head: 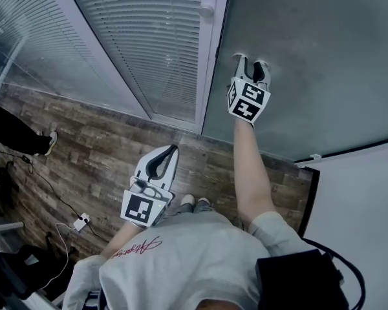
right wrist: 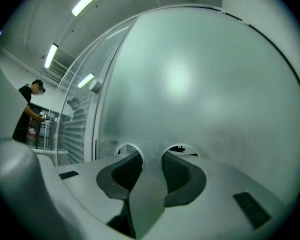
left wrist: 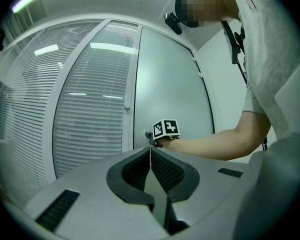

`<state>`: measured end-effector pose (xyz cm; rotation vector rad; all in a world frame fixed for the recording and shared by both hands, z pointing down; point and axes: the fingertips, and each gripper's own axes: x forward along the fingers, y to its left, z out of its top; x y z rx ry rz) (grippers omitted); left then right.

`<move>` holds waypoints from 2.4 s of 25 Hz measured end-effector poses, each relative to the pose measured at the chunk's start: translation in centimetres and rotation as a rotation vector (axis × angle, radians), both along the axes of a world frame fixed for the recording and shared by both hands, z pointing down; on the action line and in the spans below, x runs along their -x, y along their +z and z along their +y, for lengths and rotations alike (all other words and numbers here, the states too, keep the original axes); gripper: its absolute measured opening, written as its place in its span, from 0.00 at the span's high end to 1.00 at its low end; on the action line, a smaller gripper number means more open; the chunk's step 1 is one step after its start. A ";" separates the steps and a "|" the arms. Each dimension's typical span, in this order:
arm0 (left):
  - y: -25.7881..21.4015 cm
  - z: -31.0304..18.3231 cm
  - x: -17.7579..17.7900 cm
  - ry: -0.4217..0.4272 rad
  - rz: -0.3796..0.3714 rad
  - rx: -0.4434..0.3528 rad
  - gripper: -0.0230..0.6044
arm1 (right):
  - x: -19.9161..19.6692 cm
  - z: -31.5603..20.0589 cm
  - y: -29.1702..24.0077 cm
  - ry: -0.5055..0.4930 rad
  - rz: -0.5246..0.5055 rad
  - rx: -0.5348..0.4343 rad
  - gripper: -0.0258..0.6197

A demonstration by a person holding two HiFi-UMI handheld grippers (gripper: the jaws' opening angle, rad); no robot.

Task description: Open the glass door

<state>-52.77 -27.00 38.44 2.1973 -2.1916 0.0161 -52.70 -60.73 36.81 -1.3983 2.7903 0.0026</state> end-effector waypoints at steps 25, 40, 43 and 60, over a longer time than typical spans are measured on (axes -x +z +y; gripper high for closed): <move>-1.2 -0.3 -1.7 0.137 0.028 -0.072 0.93 | -2.8 6.4 -0.6 -0.049 -0.018 -0.032 0.76; -1.0 1.7 -6.9 0.218 -0.012 -0.050 0.93 | -6.1 13.1 -0.9 -0.127 -0.027 -0.031 0.76; -2.5 1.8 -8.3 0.208 -0.006 -0.106 0.93 | -6.8 14.4 -1.1 -0.154 -0.034 -0.036 0.76; -1.8 8.9 -17.4 0.054 -0.005 -0.101 0.93 | -13.3 24.0 -0.8 -0.339 -0.030 -0.022 0.76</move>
